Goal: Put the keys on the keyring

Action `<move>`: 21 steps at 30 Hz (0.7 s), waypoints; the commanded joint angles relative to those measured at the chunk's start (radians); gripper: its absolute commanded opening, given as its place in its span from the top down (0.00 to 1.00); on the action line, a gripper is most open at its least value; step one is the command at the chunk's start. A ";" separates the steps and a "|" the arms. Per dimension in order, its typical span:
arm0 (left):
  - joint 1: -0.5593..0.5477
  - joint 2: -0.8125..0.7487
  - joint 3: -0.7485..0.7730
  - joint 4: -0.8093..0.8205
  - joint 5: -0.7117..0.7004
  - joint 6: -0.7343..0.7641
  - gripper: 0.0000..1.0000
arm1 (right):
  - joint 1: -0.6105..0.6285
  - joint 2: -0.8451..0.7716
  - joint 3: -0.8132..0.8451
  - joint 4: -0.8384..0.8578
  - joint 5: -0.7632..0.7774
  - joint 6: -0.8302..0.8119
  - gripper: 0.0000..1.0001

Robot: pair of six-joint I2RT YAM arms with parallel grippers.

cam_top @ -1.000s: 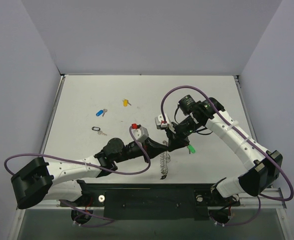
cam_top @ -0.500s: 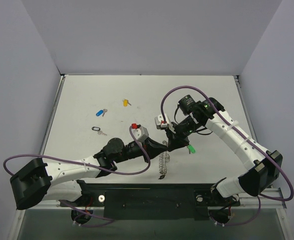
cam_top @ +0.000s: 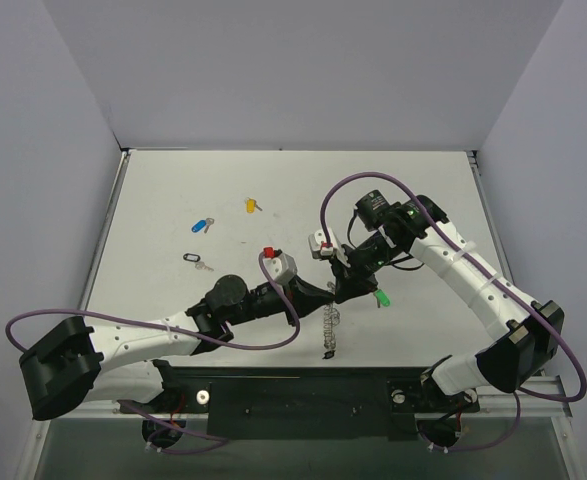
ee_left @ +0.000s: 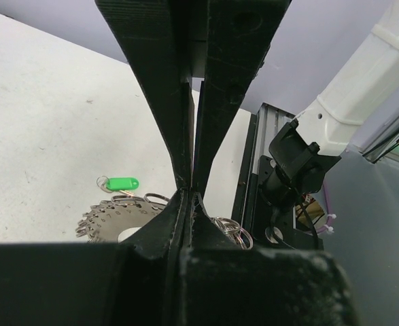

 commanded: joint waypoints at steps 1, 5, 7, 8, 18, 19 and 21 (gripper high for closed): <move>0.009 -0.024 0.036 0.003 0.020 0.026 1.00 | 0.004 -0.013 0.035 -0.032 -0.062 -0.003 0.98; 0.012 -0.049 0.019 0.006 0.020 0.050 1.00 | -0.022 -0.025 0.035 -0.044 -0.085 -0.011 0.68; 0.017 -0.065 0.010 0.014 0.034 0.058 1.00 | -0.043 -0.041 0.031 -0.053 -0.100 -0.016 0.64; 0.020 -0.070 0.003 0.022 0.040 0.064 1.00 | -0.049 -0.051 0.021 -0.056 -0.103 -0.017 0.63; 0.064 -0.121 -0.054 0.115 0.133 0.042 1.00 | -0.131 -0.134 -0.091 0.019 -0.212 0.015 0.57; 0.069 -0.125 -0.063 0.135 0.138 0.034 1.00 | -0.132 -0.140 -0.095 0.027 -0.218 0.017 0.56; 0.077 -0.122 -0.071 0.170 0.144 0.011 1.00 | -0.132 -0.153 -0.111 0.048 -0.237 0.026 0.56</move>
